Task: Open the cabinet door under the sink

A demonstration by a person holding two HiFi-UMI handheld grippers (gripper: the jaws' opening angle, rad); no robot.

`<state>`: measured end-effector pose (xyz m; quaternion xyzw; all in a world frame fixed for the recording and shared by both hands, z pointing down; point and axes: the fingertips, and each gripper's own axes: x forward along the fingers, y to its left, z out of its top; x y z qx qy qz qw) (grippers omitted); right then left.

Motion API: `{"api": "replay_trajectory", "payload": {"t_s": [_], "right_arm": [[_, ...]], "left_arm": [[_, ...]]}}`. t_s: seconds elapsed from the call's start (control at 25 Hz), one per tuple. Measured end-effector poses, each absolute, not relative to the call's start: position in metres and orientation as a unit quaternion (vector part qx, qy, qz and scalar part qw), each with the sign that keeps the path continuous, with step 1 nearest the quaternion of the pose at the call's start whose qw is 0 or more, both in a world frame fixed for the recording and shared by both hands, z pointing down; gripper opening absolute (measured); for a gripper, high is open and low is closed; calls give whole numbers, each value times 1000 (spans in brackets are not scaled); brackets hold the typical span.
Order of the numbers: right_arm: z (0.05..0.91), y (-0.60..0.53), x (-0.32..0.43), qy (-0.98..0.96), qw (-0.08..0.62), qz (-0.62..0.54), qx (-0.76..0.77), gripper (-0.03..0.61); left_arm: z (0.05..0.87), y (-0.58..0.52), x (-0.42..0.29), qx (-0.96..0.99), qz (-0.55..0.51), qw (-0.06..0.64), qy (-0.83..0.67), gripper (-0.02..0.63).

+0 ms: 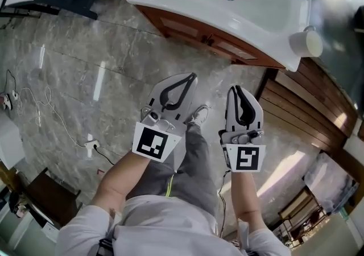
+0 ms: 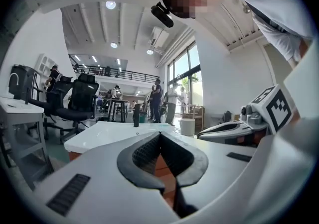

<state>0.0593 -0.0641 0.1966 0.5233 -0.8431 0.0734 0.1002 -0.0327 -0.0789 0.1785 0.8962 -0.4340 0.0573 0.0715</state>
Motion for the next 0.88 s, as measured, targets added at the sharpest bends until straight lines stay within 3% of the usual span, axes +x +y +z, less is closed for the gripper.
{"api": "replay_trajectory", "payload": {"t_s": [0.68, 0.8, 0.88], "right_arm": [[393, -100, 31, -859, 131, 85, 487, 41], [422, -109, 29, -861, 133, 84, 484, 95], [442, -115, 29, -860, 136, 80, 485, 95]], "left_arm": [[354, -93, -44, 893, 85, 62, -436, 9], [380, -99, -45, 893, 83, 60, -438, 9], [397, -102, -45, 892, 79, 60, -441, 9]]}}
